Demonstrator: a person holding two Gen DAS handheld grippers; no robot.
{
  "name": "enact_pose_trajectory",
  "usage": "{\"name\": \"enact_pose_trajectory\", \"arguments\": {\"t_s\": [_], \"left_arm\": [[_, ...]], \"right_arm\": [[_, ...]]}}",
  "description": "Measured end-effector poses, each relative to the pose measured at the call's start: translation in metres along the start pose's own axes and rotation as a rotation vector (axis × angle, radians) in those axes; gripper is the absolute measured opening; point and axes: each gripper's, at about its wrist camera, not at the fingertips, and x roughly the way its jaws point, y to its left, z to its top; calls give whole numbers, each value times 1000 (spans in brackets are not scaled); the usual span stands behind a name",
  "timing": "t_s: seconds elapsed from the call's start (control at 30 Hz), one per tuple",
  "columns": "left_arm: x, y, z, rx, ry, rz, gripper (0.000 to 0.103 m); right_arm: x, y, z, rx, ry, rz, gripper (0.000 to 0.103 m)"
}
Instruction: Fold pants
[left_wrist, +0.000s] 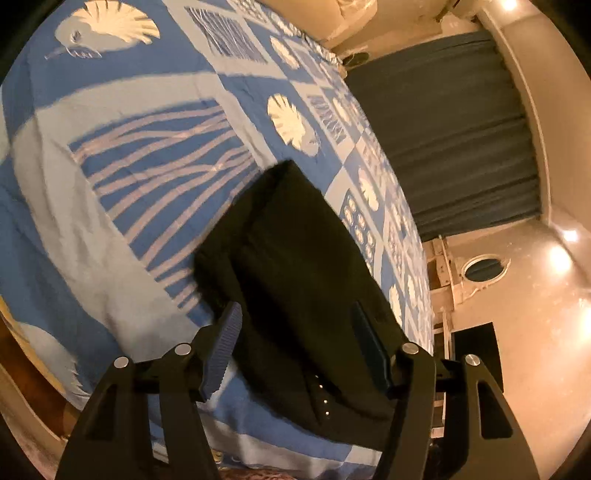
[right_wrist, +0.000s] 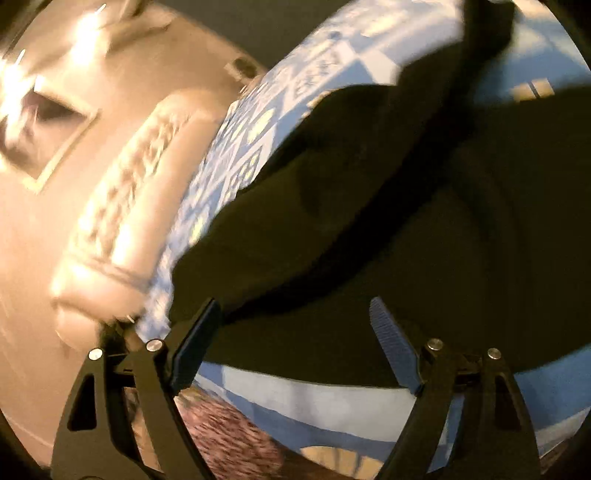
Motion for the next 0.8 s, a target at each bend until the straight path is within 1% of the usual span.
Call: {"name": "enact_pose_trajectory", "arguments": {"t_s": [0.03,0.1,0.13,0.17,0.27,0.3,0.4,0.43,0.47,0.53,0.6,0.63,0.7,0.77,0.8], "left_arm": [[5,-1,-2,-12,1,5,61],[8,-4,-4,-30,-12,-8,61],[12,-7,-5,-28,-12,-2,61],[17,-9,-6,-19,-14,29,61],[25,-7,-6,-19,-39,84,61],[28,-4,-5,-32,-51,101,61],[35,7,-3,-102,-77,93,61],[37,9,-2,-119,-86,92,58],[37,11,-2,-134,-99,96,42],[45,16,1,-156,-86,116,23],[50,22,3,-197,-84,114,18],[51,25,4,-218,-88,111,16],[52,24,5,-218,-90,121,15],[56,20,6,-185,-83,147,15],[56,19,7,-169,-80,155,14]], "right_arm": [[-1,-3,1,27,-11,17,83],[-2,-6,3,57,-23,29,83],[-1,-7,5,68,-26,31,83],[-1,-9,4,81,-29,33,83],[3,-14,4,122,-37,35,83],[3,-16,2,127,-41,31,83],[6,-14,2,147,-54,8,83],[7,-14,2,154,-62,-3,83],[6,-13,2,158,-67,-9,83],[10,-11,3,163,-78,-31,83],[15,-7,5,160,-90,-55,81],[18,-5,7,161,-94,-61,75],[24,-6,11,185,-88,-79,68],[35,-10,16,203,-75,-104,48],[39,-11,18,201,-69,-119,39]]}}
